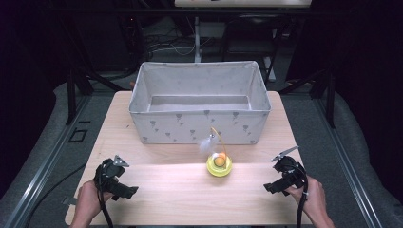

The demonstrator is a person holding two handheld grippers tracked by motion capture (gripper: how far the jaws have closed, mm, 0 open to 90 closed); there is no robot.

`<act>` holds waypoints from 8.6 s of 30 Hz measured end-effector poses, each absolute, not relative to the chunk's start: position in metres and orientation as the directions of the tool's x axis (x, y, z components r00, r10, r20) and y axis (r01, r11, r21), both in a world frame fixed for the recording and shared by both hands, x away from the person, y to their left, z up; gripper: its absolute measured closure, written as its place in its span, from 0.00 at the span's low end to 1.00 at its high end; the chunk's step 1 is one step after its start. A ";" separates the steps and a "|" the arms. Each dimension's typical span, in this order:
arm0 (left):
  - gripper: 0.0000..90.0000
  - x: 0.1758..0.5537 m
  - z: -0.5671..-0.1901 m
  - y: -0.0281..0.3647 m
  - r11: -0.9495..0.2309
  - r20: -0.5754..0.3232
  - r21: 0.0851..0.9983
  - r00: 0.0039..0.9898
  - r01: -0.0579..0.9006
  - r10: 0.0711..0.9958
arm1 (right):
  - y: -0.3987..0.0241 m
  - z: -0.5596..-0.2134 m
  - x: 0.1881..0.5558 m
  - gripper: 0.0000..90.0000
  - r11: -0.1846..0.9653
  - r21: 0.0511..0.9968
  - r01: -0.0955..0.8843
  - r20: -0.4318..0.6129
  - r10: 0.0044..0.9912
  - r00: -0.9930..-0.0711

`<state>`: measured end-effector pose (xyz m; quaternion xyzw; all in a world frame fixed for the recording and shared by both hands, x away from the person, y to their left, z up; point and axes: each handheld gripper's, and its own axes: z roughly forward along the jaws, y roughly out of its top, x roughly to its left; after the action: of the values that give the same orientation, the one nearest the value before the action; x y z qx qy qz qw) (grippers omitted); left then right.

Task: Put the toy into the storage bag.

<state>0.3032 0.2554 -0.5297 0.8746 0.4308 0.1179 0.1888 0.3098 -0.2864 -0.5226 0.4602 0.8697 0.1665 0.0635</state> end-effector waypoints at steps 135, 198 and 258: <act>0.00 0.299 -0.535 0.249 -0.594 0.056 0.385 0.624 0.706 0.779 | -0.134 -0.366 0.364 0.98 0.828 0.385 0.408 -0.096 0.475 -0.874; 0.00 0.300 -0.537 0.246 -0.604 0.053 0.373 0.633 0.705 0.772 | -0.142 -0.272 0.395 0.98 0.847 0.307 0.435 -0.052 0.471 -0.881; 0.00 0.299 -0.538 0.243 -0.614 0.051 0.359 0.643 0.702 0.765 | -0.158 -0.175 0.432 0.98 0.754 0.399 0.521 -0.119 0.606 -0.787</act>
<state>0.2993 0.2432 -0.5384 0.8929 0.4108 0.1002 0.1551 0.4321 -0.1579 -0.1745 0.3034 0.9287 0.1754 0.1213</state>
